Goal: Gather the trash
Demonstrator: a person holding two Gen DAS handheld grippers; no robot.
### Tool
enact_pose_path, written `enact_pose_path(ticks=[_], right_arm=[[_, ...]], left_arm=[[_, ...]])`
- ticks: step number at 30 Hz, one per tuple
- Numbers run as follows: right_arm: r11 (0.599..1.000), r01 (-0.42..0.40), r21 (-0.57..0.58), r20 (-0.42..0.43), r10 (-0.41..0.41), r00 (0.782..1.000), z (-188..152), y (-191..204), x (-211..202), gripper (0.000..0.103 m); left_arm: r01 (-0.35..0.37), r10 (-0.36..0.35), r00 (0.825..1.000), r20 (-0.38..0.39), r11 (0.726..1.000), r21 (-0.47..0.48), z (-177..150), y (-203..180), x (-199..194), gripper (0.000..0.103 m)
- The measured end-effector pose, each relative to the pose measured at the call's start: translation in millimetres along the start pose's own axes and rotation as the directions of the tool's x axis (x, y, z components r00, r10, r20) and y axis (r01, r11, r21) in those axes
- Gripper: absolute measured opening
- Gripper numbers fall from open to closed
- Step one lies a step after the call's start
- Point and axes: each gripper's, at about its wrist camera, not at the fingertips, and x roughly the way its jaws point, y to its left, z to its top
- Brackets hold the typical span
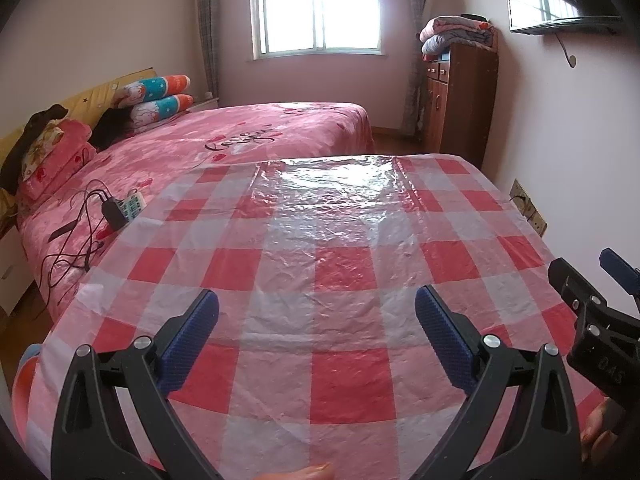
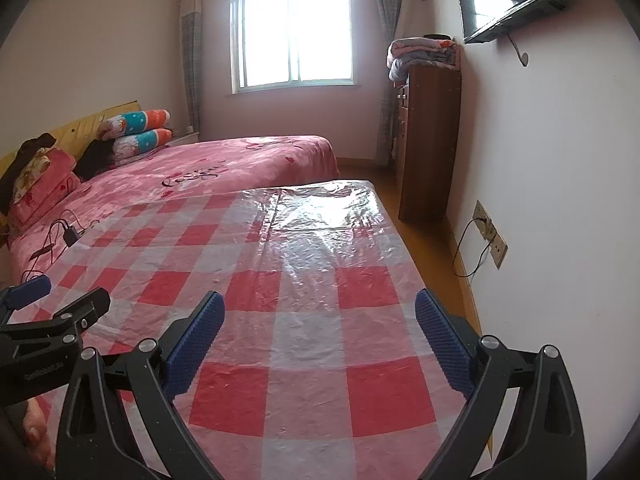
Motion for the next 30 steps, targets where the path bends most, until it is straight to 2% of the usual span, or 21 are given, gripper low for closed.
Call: enact_pose_path(ticks=[30], right_arm=[[1.0,-0.026,-0.007,-0.028,0.026,0.999,-2.3,5.5,4.4,0.095]], left_arm=[[0.0,0.0,1.0,-0.012,1.0,0.015,-4.5,1.1,3.6,0.099]])
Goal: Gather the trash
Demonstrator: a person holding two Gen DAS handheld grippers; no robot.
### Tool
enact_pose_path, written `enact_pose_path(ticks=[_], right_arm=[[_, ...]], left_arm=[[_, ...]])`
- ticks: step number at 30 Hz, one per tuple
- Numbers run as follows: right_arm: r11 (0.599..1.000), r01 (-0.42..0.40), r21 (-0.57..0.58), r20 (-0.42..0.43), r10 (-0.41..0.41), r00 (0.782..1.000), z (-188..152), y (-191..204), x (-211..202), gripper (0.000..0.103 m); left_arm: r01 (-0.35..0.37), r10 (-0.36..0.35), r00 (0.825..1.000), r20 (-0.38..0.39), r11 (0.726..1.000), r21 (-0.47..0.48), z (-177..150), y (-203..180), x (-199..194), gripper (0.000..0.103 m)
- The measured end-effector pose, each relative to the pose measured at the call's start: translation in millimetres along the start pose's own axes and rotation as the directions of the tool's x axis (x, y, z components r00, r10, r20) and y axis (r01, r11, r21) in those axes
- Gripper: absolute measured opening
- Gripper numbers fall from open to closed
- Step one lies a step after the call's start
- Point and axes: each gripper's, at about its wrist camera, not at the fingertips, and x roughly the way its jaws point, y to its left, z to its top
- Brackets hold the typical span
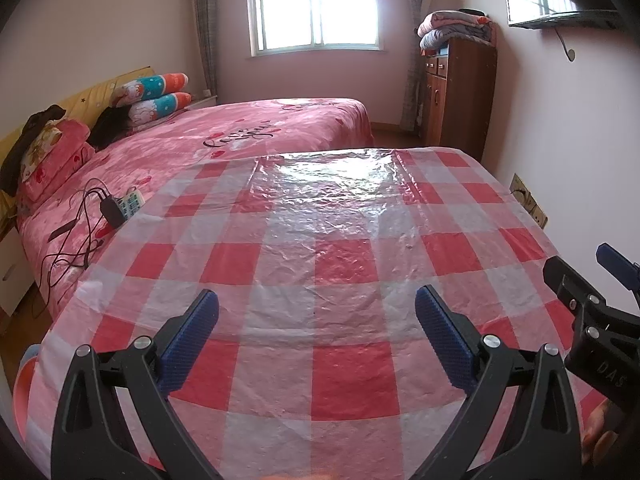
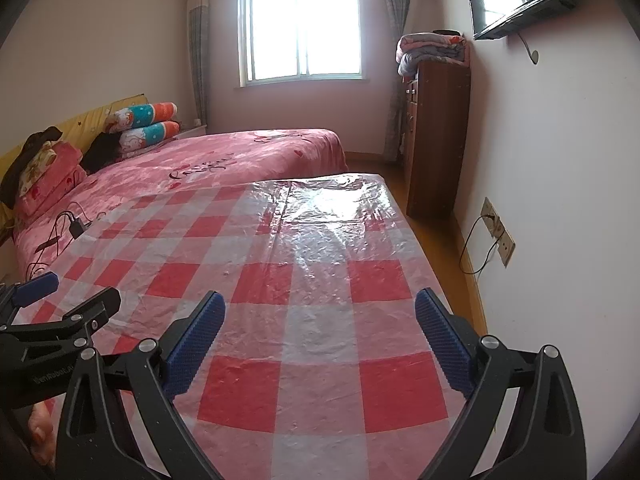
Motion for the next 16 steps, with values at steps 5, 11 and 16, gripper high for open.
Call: enact_pose_path(ticks=[5,11,16], right_arm=[[1.0,-0.013,0.003,-0.036,0.013,0.999,-0.2,0.1,6.1,0.095],[0.999,-0.024,0.028,-0.162,0.029,0.986,-3.6,0.9,27.8,0.095],[1.0,0.012,0.014,-0.269,-0.008,0.963,-8.0,6.4,48.5,0.095]], left_arm=[[0.026,-0.026,0.999,-0.022,0.999,-0.021,-1.4,3.1,4.9,0.099],[0.026,-0.037,0.985,-0.171,0.998,-0.063,-7.9,14.4,37.6,0.099],[0.006,-0.034,0.959,-0.281,0.995,-0.099,-15.9,24.2,63.0,0.099]])
